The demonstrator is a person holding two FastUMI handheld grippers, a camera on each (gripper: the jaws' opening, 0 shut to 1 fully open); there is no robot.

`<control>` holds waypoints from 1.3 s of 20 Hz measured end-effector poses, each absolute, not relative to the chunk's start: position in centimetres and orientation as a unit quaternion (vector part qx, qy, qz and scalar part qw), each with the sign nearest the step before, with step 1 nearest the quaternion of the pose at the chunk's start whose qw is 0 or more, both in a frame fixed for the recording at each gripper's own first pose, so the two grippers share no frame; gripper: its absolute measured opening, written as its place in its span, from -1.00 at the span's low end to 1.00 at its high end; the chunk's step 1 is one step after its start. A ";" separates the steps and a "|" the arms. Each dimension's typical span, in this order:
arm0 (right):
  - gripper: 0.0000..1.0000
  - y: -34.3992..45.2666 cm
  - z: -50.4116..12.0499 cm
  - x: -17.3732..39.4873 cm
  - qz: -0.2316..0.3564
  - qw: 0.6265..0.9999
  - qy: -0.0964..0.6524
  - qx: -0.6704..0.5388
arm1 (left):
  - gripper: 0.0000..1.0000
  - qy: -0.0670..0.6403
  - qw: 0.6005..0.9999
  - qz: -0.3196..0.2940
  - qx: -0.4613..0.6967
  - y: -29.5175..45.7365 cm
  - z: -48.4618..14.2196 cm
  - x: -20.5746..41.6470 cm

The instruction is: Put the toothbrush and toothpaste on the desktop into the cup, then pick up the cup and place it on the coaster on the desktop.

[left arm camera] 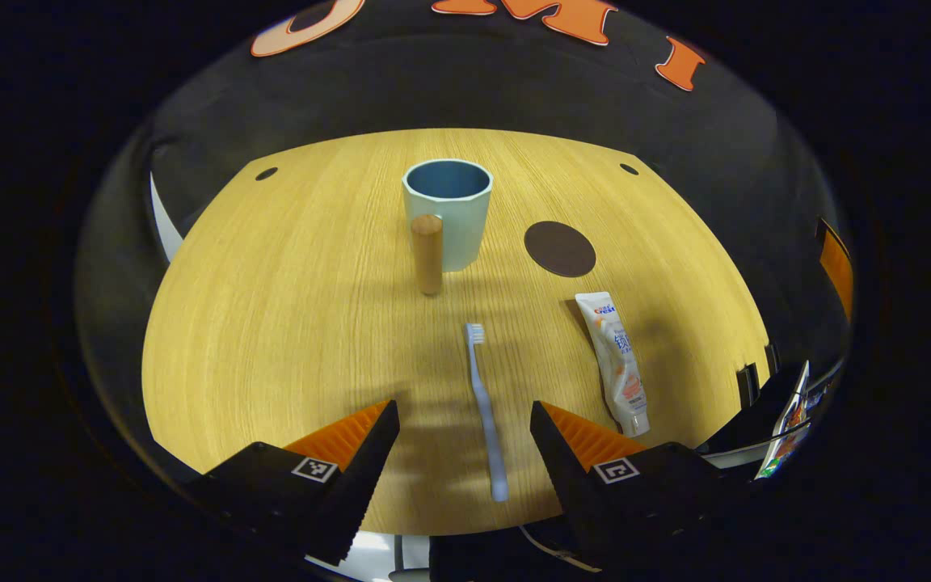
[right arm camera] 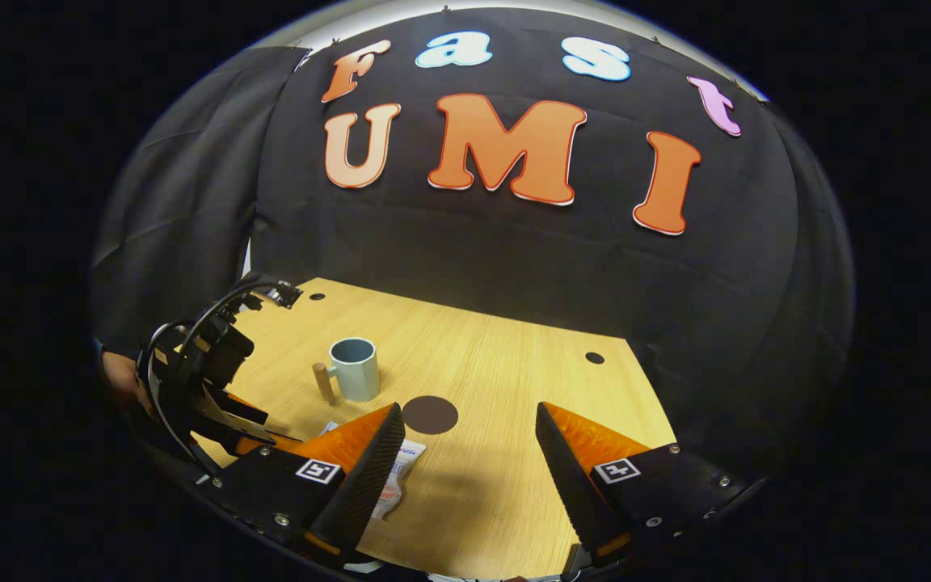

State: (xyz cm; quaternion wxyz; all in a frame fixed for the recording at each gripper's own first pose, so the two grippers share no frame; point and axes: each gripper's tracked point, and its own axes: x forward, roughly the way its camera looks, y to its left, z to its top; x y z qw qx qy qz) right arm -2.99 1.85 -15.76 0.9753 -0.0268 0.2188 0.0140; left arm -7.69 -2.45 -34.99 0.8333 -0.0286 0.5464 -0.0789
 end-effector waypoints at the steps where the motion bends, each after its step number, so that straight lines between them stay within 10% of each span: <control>1: 0.96 2.4 -16.2 -2.8 0.015 0.973 0.228 -0.025 | 0.96 0.554 0.828 -0.083 -0.026 -2.5 -35.5 -7.7; 14: 0.96 5.7 -23.3 -0.1 0.022 0.939 0.344 0.006 | 0.89 0.656 0.752 -0.059 -0.021 -2.9 -40.1 -8.1; 18: 0.96 6.7 -25.1 0.2 0.035 0.928 0.371 0.001 | 0.45 0.664 0.746 -0.054 -0.005 -2.5 -40.5 -7.9; 23: 0.96 6.6 -26.9 0.5 0.037 0.915 0.403 0.003 | -0.70 0.693 0.718 -0.057 0.023 -1.9 -40.5 -8.5; 26: 0.92 6.9 -27.9 0.1 0.045 0.905 0.423 0.009 | -0.85 0.696 0.715 -0.067 0.003 -2.4 -40.7 -8.4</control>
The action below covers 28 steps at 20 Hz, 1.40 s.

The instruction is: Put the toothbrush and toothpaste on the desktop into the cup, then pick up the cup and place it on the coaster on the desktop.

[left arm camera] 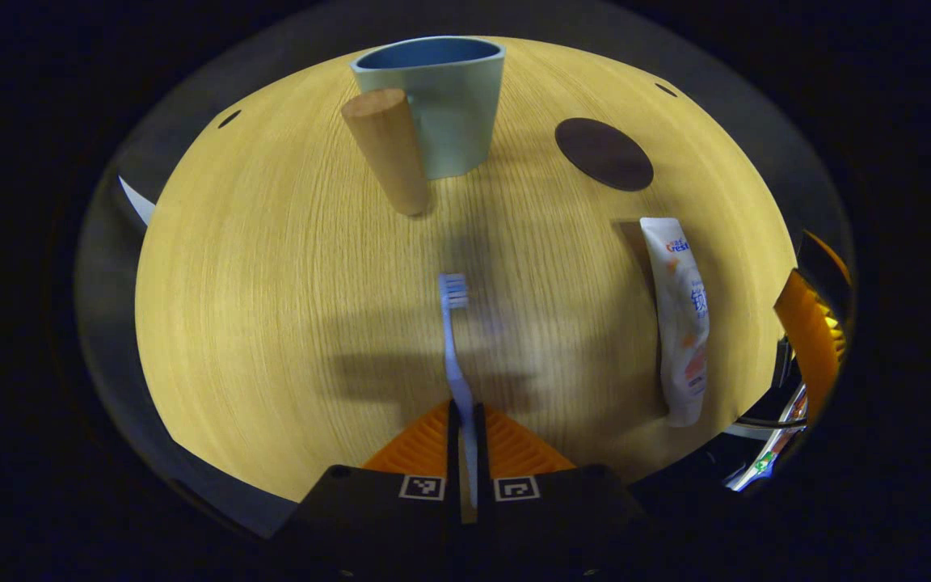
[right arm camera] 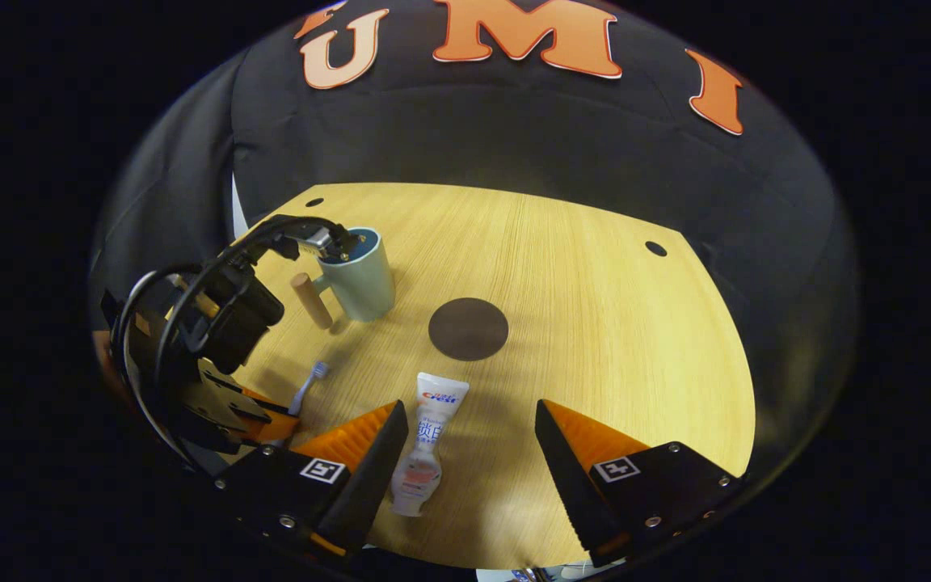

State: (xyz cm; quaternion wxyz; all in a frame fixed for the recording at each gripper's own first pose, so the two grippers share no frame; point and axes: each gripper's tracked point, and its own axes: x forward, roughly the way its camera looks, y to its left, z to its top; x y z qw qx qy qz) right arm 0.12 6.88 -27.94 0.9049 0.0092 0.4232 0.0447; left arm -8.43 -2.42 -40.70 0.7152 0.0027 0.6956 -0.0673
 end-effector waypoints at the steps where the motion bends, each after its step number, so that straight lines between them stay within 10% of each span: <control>1: 0.91 7.0 -28.2 0.2 0.045 0.903 0.428 0.010 | -0.85 0.695 0.716 -0.070 -0.005 -2.4 -40.7 -8.3; 17: 0.58 9.6 -34.2 -0.3 0.068 0.860 0.505 -0.001 | -0.94 0.583 0.807 -0.094 -0.023 -1.5 -32.5 -5.3; 28: -0.49 11.2 -37.0 -1.3 0.047 0.825 0.563 0.026 | -0.94 0.392 0.913 -0.111 -0.021 0.2 -22.6 4.4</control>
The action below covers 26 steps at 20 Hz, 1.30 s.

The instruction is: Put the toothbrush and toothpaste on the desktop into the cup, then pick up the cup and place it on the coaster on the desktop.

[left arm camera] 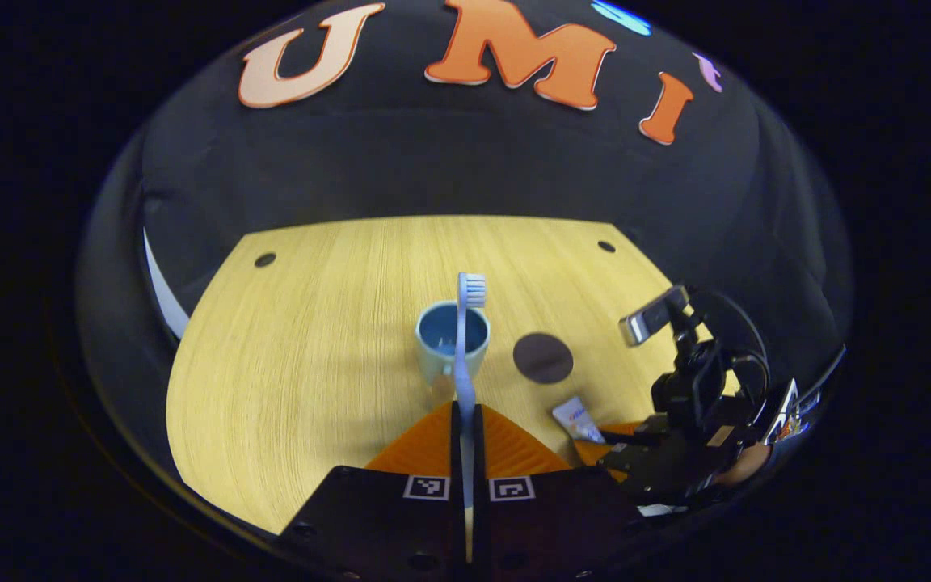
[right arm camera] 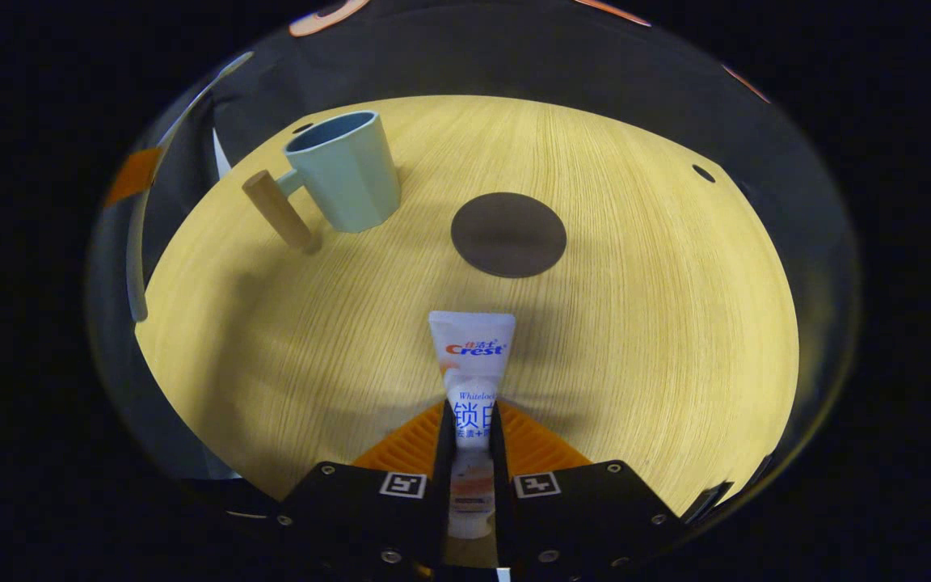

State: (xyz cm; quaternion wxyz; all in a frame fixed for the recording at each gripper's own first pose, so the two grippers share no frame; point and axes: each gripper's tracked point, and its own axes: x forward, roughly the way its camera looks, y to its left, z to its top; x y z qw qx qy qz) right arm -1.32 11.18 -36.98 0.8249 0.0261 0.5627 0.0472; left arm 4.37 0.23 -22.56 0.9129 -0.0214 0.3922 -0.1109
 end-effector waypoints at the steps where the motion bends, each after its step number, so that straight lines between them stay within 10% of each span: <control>1: -0.53 11.3 -36.8 -1.2 0.043 0.824 0.564 0.034 | -0.94 0.376 0.919 -0.114 -0.017 0.2 -22.3 4.9; 26: -0.72 10.8 -34.0 -0.3 -0.016 0.858 0.511 0.039 | -0.94 0.165 0.969 -0.185 -0.002 -1.6 -24.5 17.6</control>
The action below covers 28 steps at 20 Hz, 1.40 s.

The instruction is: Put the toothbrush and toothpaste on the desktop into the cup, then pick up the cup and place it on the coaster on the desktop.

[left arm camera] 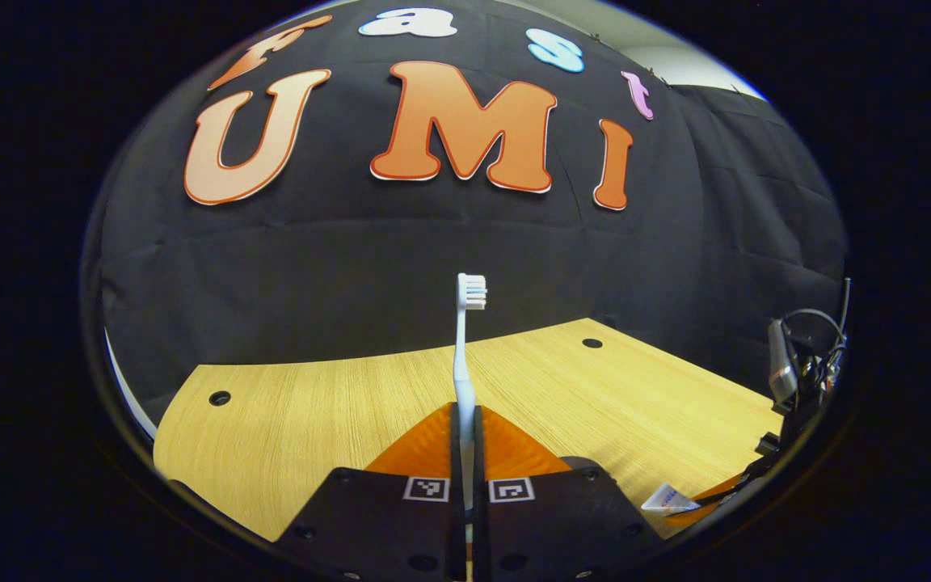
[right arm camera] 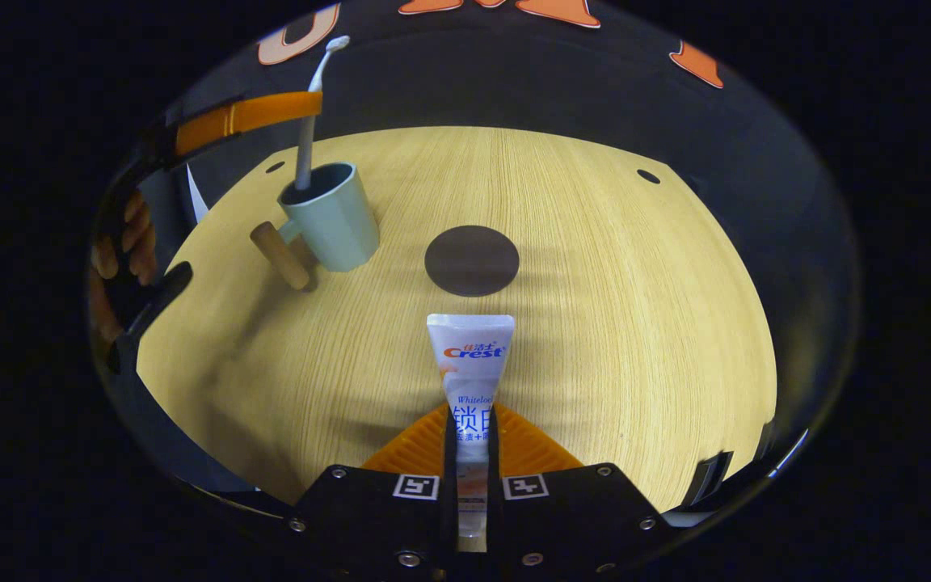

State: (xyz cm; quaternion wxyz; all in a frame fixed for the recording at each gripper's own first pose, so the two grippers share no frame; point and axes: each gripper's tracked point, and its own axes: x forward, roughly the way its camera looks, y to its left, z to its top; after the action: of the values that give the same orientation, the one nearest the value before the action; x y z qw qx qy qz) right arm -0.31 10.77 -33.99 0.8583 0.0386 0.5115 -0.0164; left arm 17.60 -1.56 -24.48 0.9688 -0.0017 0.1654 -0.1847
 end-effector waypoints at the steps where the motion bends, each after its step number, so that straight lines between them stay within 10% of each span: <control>1: -0.72 10.8 -33.7 -0.2 -0.019 0.861 0.506 0.042 | -0.94 0.164 0.969 -0.184 -0.002 -1.6 -24.8 17.8; 28: -0.72 6.7 -28.7 5.4 -0.043 0.888 0.453 0.065 | -0.76 0.245 0.956 -0.157 0.032 0.2 -32.1 17.2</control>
State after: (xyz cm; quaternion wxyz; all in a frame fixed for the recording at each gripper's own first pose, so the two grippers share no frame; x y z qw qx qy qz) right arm 5.42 6.69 -28.71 0.8883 0.0654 0.4526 -0.0433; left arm 17.19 0.23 -32.13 0.9563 0.0323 0.2450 -0.1565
